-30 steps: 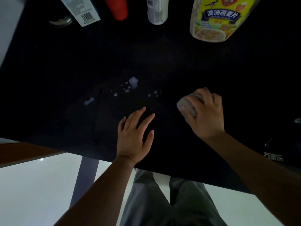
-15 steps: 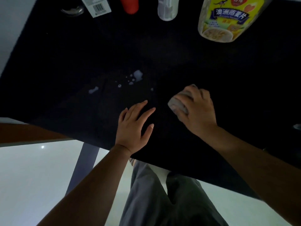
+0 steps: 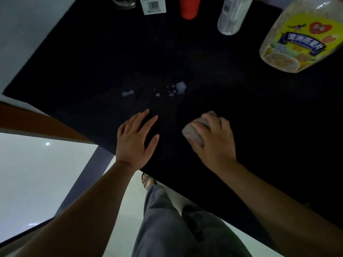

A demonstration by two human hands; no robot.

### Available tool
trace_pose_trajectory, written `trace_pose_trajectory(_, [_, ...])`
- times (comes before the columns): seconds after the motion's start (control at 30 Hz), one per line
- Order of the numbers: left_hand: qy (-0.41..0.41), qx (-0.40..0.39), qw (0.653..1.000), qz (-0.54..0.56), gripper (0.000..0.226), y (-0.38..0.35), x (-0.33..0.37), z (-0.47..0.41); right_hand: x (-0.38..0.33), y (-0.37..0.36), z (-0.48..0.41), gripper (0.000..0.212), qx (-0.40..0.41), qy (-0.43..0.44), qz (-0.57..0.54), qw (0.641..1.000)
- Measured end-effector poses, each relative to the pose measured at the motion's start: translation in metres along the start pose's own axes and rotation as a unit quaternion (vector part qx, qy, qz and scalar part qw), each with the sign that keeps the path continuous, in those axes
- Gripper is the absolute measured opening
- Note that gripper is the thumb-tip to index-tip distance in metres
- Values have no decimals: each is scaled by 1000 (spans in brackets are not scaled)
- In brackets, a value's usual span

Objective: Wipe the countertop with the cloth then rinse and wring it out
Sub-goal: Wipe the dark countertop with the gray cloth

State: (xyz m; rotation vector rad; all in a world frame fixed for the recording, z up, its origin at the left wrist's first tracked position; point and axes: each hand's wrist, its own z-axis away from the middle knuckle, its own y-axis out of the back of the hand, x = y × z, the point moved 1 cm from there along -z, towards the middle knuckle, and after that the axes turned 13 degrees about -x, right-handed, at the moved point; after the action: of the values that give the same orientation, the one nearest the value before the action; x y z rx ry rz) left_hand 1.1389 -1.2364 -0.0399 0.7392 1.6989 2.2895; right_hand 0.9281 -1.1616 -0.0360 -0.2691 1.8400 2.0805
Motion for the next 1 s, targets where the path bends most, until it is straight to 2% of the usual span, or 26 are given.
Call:
trace_pose_trajectory(0.1, [2, 1, 1000, 17, 52, 0, -1, 0, 26, 11, -25, 35, 18, -54, 14, 998])
trace_pose_trajectory(0.23, [-3, 1, 1000, 25, 51, -1, -2, 1, 9, 21, -92, 38, 44, -182, -17, 982])
trace_pose_trajectory(0.33, [-2, 4, 1000, 27, 50, 0, -2, 0, -13, 12, -88, 37, 37, -149, -15, 988])
trace_pose_trajectory(0.4, [0, 0, 1000, 28, 51, 0, -2, 0, -18, 4, -57, 36, 26, -104, -6, 994])
trace_pose_trajectory(0.5, [3, -8, 1000, 25, 52, 0, -3, -1, -5, 3, -17, 35, 12, -84, -9, 996])
trace_pose_trajectory(0.57, [1, -11, 1000, 24, 52, 1, -3, 0, 11, 10, -18, 35, 11, -109, 2, 994])
trace_pose_trajectory(0.73, [-3, -9, 1000, 20, 51, 0, -3, 0, 6, 25, -92, 41, 56, -245, -20, 968])
trace_pose_trajectory(0.8, [-3, -10, 1000, 15, 52, 0, -2, -2, -7, 20, -97, 41, 40, -221, -22, 974])
trace_pose_trajectory(0.9, [-4, -23, 1000, 1, 52, 0, 0, 0, -16, 6, -56, 39, 19, -128, -14, 991])
trace_pose_trajectory(1.0, [-18, -43, 999, 1, 52, 7, 2, -3, -4, 6, -27, 37, 17, -137, -19, 990])
